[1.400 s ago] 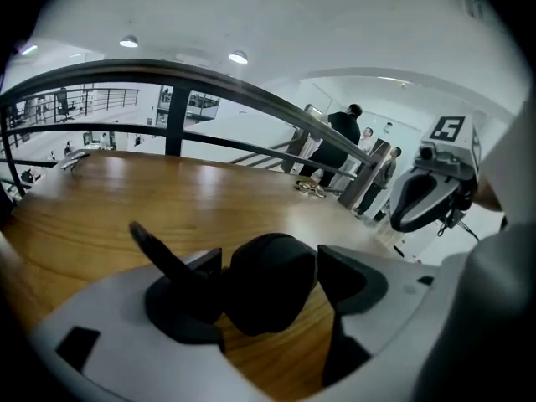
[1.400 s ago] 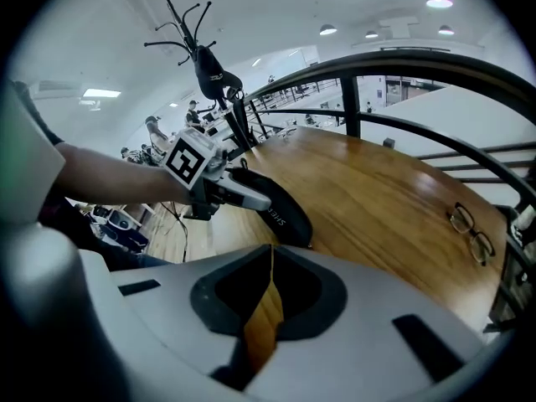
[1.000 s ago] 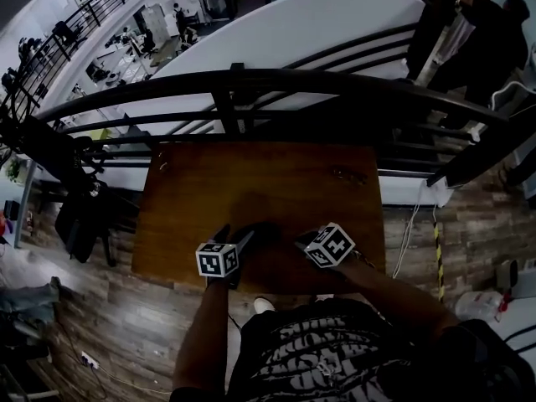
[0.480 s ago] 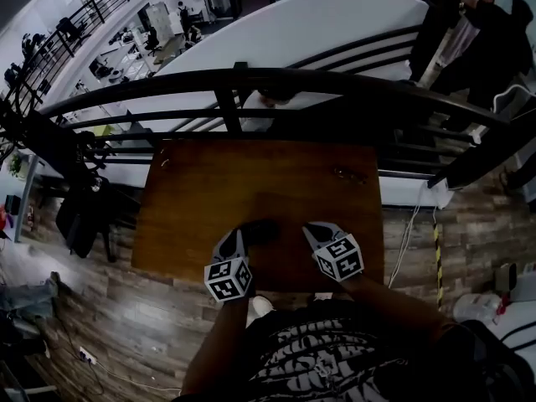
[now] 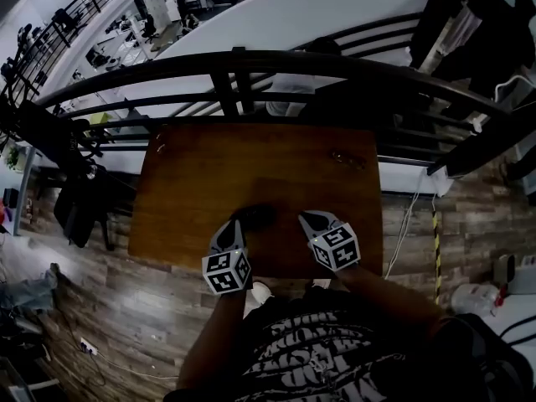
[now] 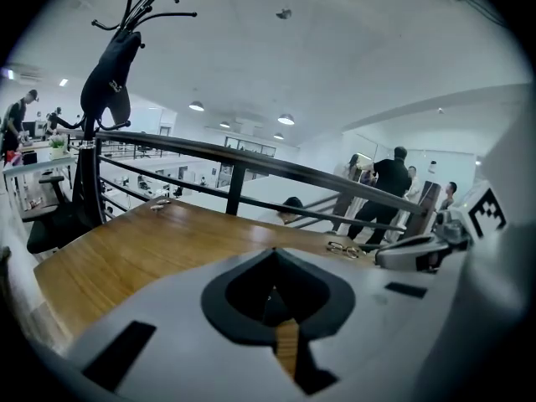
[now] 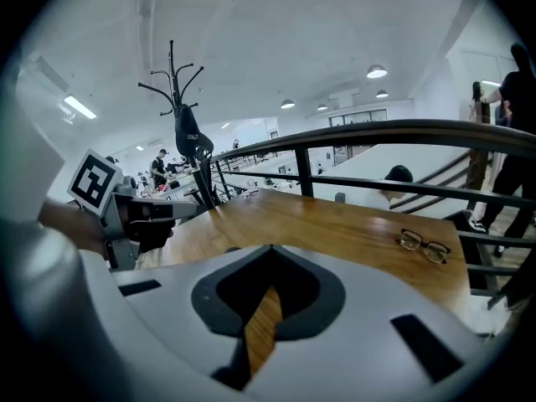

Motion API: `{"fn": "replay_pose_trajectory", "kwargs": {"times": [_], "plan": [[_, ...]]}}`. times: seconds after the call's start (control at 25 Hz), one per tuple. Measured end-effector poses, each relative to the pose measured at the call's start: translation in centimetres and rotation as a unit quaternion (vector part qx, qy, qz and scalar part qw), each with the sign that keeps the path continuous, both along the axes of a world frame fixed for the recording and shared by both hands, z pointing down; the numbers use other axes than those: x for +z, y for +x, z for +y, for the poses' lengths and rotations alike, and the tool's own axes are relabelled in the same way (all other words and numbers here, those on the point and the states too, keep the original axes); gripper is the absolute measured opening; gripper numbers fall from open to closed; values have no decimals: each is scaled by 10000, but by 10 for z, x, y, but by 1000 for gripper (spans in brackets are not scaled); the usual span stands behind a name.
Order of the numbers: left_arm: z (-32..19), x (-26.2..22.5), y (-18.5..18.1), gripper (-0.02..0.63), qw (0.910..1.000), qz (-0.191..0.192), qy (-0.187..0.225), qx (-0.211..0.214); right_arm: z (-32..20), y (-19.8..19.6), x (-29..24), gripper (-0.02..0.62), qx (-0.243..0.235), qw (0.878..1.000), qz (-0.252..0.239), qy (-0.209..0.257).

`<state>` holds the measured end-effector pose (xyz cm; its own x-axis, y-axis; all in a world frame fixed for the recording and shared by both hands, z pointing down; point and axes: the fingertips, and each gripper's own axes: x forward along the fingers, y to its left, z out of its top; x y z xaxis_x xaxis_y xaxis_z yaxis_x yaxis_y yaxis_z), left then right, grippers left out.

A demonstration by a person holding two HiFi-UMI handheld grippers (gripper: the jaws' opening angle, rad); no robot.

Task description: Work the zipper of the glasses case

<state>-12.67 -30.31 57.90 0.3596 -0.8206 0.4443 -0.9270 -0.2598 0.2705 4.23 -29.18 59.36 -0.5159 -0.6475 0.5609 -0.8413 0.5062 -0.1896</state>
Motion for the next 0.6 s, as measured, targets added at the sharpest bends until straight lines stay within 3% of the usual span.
{"fn": "replay_pose_trajectory", "kwargs": {"times": [0.6], "plan": [[-3,-10,-30,6,10000,-78,47,23,-3,-28,-16,-2,-43,9999,87,80]]}}
